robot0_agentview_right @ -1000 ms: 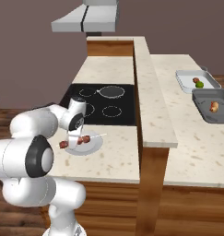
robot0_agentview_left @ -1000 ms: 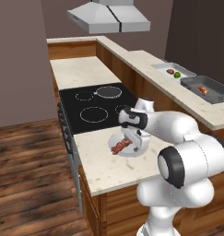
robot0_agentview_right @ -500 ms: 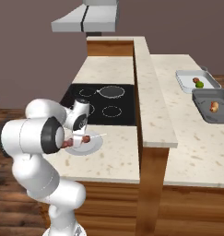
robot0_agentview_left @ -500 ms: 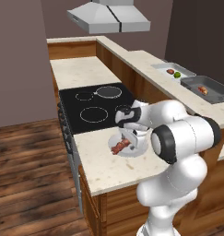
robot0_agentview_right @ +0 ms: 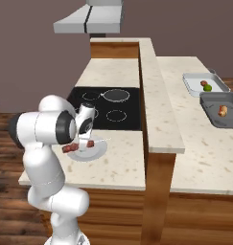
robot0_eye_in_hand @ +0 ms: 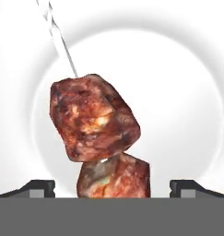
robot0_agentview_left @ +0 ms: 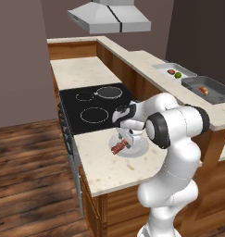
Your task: Place the cold items (lime and sweet potato) from the fridge in one tupperware on the dining counter. Place the warm items (hot dog and kebab skewer) in the stove area in another tupperware.
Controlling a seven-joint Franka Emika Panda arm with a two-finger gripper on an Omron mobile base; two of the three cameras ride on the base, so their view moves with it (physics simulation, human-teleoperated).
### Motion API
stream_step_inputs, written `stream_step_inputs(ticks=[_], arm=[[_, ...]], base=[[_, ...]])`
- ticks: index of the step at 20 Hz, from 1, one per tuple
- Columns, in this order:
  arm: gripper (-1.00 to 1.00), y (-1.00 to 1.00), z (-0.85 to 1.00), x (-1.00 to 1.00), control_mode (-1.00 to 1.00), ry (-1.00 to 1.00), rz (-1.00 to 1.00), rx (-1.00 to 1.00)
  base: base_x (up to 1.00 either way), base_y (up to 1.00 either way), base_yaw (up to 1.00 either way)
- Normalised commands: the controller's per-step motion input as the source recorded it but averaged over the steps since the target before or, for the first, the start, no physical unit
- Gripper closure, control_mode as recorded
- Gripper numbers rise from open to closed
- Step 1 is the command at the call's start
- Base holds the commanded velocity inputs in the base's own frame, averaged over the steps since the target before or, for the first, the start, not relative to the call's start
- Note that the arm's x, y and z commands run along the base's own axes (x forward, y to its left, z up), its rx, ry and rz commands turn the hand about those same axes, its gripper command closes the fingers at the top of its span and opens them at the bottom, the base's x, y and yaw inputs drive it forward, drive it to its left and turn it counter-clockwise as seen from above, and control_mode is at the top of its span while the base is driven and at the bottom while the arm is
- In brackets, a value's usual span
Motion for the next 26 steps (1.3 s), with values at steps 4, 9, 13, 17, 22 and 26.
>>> stream_step_inputs(ticks=[4,9,13,17,22,26], arm=[[-1.00,0.01,-0.43,0.06,-1.00,0.00,0.00,0.00],[1.00,0.04,-0.43,0.03,-1.00,0.00,0.00,0.00],[1.00,0.00,0.10,-0.28,-1.00,-0.30,0.00,0.00],[1.00,0.00,0.42,-0.56,-1.00,-0.35,0.00,0.00],[1.00,-0.09,0.80,-0.55,-1.00,-0.31,0.00,0.00],[1.00,-0.03,0.94,-0.46,-1.00,-0.04,0.00,0.00]], base=[[0.00,0.00,0.00],[0.00,0.00,0.00],[0.00,0.00,0.00],[0.00,0.00,0.00],[0.00,0.00,0.00],[0.00,0.00,0.00]])
